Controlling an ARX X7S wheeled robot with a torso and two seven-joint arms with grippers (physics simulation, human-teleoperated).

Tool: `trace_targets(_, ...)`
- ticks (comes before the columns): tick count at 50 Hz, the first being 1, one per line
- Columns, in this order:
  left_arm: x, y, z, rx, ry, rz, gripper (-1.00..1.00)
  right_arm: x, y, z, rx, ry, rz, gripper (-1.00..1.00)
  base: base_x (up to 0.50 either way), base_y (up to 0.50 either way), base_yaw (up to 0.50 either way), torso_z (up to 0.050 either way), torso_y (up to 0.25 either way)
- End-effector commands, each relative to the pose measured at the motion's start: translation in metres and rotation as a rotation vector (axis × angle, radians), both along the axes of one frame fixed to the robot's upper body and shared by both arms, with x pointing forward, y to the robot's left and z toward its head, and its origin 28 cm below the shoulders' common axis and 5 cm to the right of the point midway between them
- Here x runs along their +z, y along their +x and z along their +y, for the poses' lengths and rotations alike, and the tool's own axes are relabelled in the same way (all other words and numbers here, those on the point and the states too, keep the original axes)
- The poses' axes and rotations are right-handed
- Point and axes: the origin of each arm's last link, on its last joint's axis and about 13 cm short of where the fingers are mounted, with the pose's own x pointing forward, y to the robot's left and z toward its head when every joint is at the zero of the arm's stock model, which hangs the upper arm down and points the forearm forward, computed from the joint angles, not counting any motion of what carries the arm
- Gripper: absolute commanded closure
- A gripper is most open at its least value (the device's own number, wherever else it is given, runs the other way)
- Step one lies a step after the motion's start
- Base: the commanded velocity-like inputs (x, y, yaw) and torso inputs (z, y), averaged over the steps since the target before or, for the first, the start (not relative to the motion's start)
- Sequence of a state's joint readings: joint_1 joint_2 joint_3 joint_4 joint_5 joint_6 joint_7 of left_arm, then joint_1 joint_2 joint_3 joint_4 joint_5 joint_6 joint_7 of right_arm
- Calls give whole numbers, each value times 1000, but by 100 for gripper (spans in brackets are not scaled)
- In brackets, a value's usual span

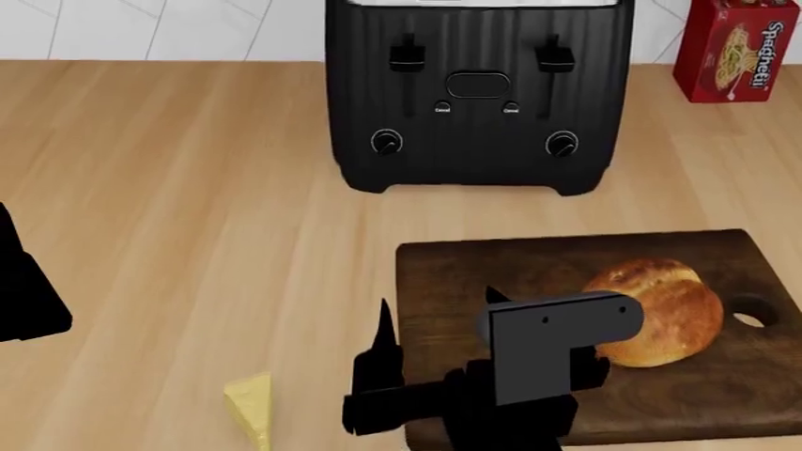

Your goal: Pick up the wedge of cheese and place it on the slice of bread to prepare a simple cheese on bread dish.

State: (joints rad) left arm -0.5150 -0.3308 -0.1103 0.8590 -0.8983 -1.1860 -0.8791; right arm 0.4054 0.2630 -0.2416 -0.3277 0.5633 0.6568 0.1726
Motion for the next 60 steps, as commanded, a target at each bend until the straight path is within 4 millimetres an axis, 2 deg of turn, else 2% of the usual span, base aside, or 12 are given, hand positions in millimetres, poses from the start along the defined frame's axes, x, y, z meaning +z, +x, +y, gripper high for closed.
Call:
trace_targets(1, -2, 10, 3, 24, -54, 25, -100, -8, 3, -2, -11, 27, 22, -100, 164, 0, 0, 0, 0)
trace_targets(29, -2, 11, 3, 17, -51, 30, -100, -9, 0, -1, 3, 11, 22, -100, 179, -38, 0, 0, 0)
trace_targets(37, -1, 10, 3, 13, -54, 26, -100, -11, -6, 2, 29, 21, 35, -100, 67, 0, 0, 0, 0)
trace_targets(40, -2, 10, 3, 13, -56, 25, -100, -15, -17, 7, 56, 33, 37, -100, 0, 0, 0, 0, 0)
trace_targets(47, -2, 10, 3, 13, -56, 25, -100, -27, -55, 27, 134, 70, 87, -100, 0, 0, 0, 0, 0)
trace_targets(52, -2, 10, 3, 15, -56, 25, -100, -31, -70, 37, 163, 44, 151, -100, 0, 0, 0, 0, 0)
trace_targets(60, -1, 10, 3, 14, -57, 21, -100, -29, -83, 41, 200, 34, 217, -100, -1, 0, 0, 0, 0)
